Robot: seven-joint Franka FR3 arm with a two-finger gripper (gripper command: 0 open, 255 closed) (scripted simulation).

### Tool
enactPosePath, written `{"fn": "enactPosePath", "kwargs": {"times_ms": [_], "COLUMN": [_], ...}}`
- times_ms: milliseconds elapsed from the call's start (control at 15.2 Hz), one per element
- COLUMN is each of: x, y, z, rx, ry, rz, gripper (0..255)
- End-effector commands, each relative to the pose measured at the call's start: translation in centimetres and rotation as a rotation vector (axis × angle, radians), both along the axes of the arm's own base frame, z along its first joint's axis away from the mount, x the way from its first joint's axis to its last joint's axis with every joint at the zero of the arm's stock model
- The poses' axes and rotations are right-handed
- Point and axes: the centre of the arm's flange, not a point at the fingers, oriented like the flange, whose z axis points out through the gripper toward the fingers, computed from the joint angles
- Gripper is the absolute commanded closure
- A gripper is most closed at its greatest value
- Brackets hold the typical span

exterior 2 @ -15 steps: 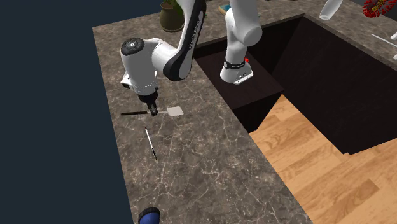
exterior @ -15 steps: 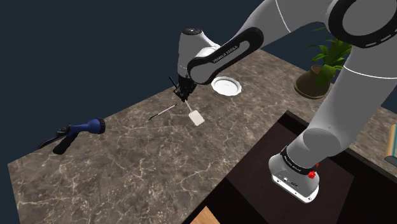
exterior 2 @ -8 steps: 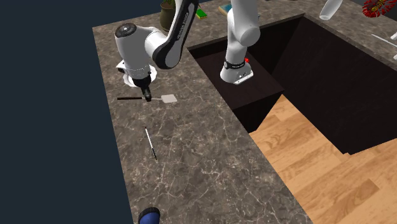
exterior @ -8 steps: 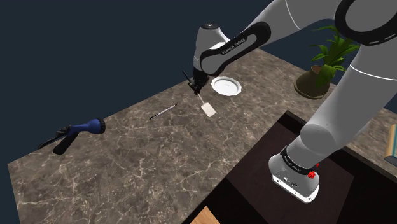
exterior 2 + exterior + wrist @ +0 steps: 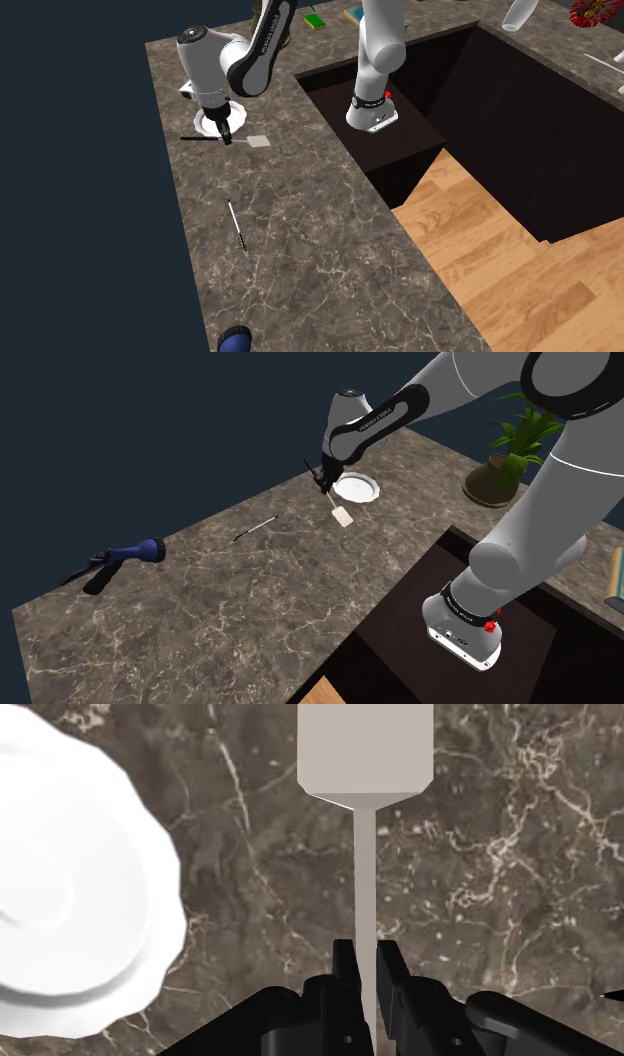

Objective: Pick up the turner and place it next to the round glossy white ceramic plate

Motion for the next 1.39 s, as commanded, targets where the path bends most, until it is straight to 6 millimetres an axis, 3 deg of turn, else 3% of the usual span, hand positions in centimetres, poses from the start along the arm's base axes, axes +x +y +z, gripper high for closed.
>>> {"fn": "enactPosePath", "kwargs": {"times_ms": [0,660,1188,1254,1320], "x": [0.0,0.0,0.0,0.0,0.0], "y": [-0.1,-0.1,-0.1,-0.1,-0.1], "z": [-1.0,-6.4,-6.3,-6.3,-6.3], "rx": [0.000,0.000,0.000,0.000,0.000], "ry": [0.000,0.000,0.000,0.000,0.000], "rz": [0.001,0.001,0.001,0.001,0.001], "gripper": [255,255,255,0,0]}}
